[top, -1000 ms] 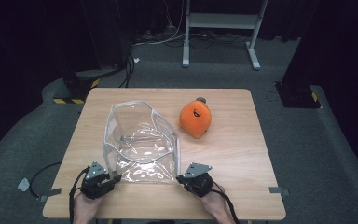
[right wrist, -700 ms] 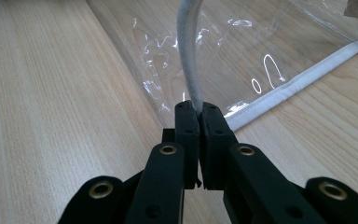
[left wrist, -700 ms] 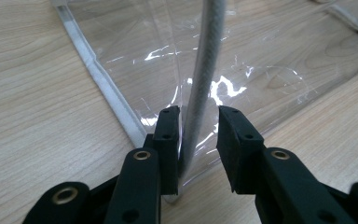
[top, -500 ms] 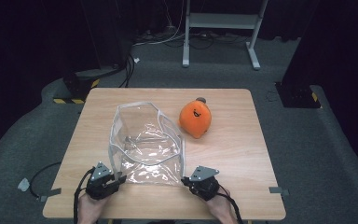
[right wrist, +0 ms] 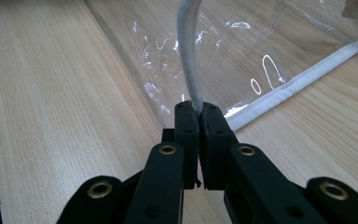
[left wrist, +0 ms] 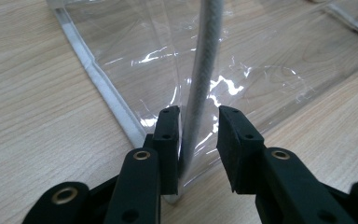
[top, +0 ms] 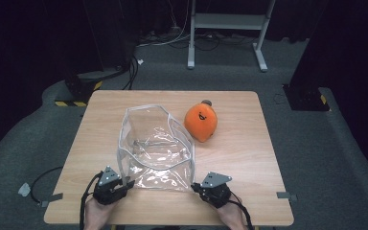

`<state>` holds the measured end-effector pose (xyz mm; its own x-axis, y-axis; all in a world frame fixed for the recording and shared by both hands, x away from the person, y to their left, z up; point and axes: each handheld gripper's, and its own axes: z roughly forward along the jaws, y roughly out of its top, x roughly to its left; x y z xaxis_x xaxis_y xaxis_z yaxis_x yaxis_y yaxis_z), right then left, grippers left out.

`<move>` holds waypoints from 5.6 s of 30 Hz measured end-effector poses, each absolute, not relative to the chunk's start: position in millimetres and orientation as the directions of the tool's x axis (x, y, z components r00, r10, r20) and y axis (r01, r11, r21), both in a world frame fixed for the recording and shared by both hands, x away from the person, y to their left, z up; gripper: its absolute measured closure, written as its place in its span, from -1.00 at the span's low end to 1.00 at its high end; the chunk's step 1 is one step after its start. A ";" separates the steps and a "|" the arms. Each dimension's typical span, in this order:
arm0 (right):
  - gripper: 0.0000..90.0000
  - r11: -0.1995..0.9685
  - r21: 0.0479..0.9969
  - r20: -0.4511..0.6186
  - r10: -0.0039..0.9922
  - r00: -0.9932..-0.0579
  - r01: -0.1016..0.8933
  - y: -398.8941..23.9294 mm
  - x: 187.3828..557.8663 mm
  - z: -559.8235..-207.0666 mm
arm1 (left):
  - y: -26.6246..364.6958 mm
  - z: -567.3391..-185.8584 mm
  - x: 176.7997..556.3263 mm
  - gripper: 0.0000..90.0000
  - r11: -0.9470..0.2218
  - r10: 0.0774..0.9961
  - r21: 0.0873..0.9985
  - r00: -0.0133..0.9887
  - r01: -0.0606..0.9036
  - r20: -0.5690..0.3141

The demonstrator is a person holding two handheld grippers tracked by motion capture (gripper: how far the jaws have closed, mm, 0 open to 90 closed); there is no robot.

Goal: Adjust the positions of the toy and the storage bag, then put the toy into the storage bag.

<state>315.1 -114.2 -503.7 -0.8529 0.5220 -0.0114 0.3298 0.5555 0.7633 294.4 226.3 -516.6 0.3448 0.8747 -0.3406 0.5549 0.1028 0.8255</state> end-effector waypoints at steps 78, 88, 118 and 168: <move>-0.53 0.135 0.819 0.217 0.828 -0.518 0.558 -220.9 394.2 -487.4 | 289.6 -532.3 357.8 -0.45 0.343 0.920 0.821 0.013 0.457 -0.392; -0.60 0.142 0.811 0.236 0.808 -0.541 0.567 -212.9 413.8 -471.5 | 289.5 -534.5 365.7 -0.45 0.347 0.923 0.820 -0.011 0.455 -0.385; -0.66 0.222 0.826 0.133 0.816 -0.563 0.517 -169.8 470.1 -429.7 | 280.2 -537.9 365.7 -0.51 0.236 0.963 0.844 0.002 0.482 -0.270; -0.22 0.179 0.755 0.194 0.858 -0.476 0.631 -129.0 539.8 -449.3 | 279.1 -538.1 365.8 -0.51 0.249 0.960 0.845 -0.008 0.473 -0.278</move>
